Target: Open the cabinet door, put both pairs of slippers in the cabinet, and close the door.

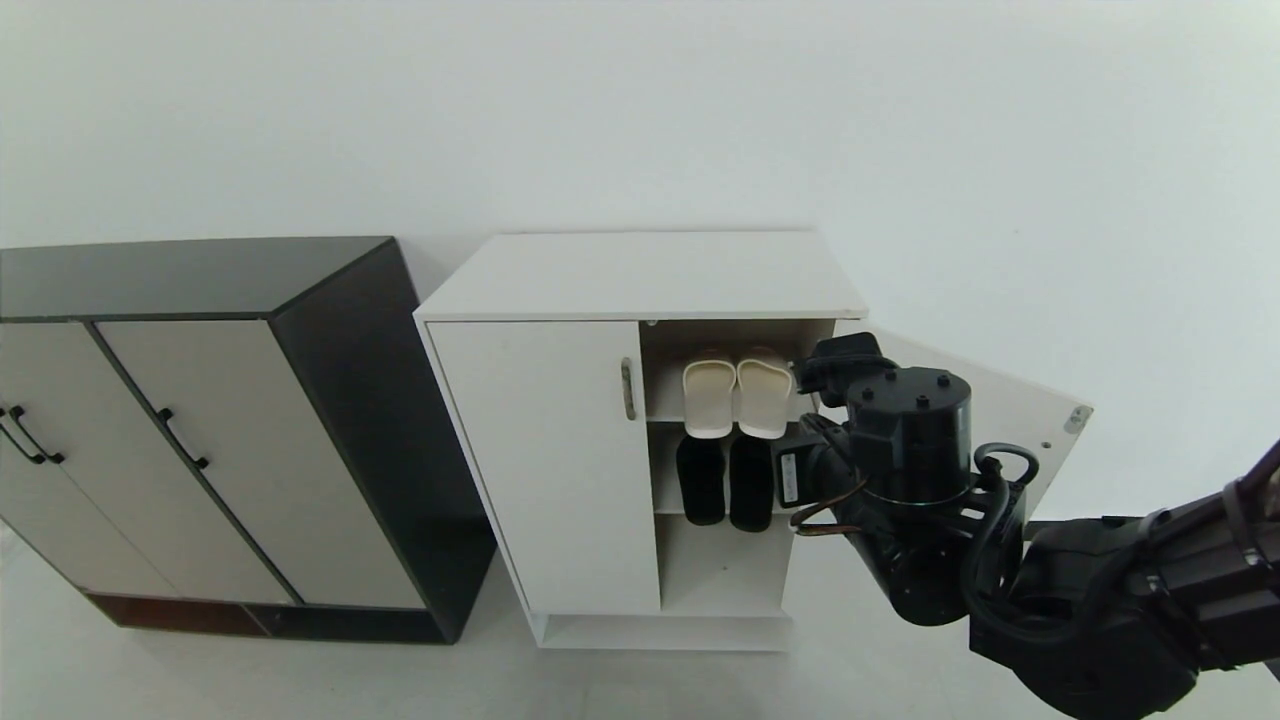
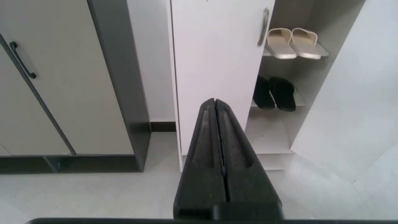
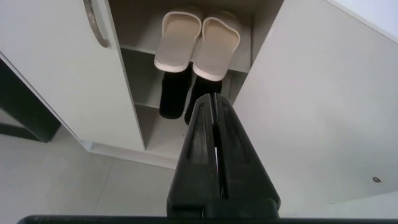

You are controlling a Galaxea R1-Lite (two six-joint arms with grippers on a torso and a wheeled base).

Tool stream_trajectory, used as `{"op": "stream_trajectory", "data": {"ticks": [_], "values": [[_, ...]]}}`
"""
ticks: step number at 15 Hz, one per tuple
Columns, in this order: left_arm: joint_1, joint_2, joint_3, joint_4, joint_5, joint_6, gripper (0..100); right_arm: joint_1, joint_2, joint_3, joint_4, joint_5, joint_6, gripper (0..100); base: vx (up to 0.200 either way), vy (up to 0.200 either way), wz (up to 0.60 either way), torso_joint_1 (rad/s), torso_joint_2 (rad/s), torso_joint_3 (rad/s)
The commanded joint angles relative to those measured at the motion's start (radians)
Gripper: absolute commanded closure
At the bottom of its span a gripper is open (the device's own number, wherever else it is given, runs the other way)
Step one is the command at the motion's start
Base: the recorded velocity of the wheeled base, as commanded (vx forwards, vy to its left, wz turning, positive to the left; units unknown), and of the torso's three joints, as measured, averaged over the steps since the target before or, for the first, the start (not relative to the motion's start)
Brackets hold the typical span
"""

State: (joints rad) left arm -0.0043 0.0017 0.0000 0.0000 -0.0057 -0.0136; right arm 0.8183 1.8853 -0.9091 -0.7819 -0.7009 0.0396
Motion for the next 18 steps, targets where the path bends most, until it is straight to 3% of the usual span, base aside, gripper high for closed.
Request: {"op": "stream_trajectory", "data": {"ticks": [1,8,14,18], "values": [[0.0,0.0,0.0,0.0,0.0,0.0,100,0.002,0.003,0.006,0.0,0.0,0.0,100,0.0,0.0,0.0,0.0,0.0,0.0],[0.0,0.0,0.0,0.0,0.0,0.0,100,0.007,-0.002,0.013,0.0,0.001,-0.001,100,0.0,0.0,0.0,0.0,0.0,0.0],[0.0,0.0,0.0,-0.002,0.0,0.0,100,0.007,-0.005,0.018,0.0,0.001,-0.004,100,0.0,0.0,-0.6,0.006,0.0,0.003],[0.0,0.0,0.0,0.0,0.0,0.0,100,-0.028,-0.012,0.013,-0.013,0.001,-0.037,100,0.0,0.0,0.0,0.0,0.0,0.0]]}}
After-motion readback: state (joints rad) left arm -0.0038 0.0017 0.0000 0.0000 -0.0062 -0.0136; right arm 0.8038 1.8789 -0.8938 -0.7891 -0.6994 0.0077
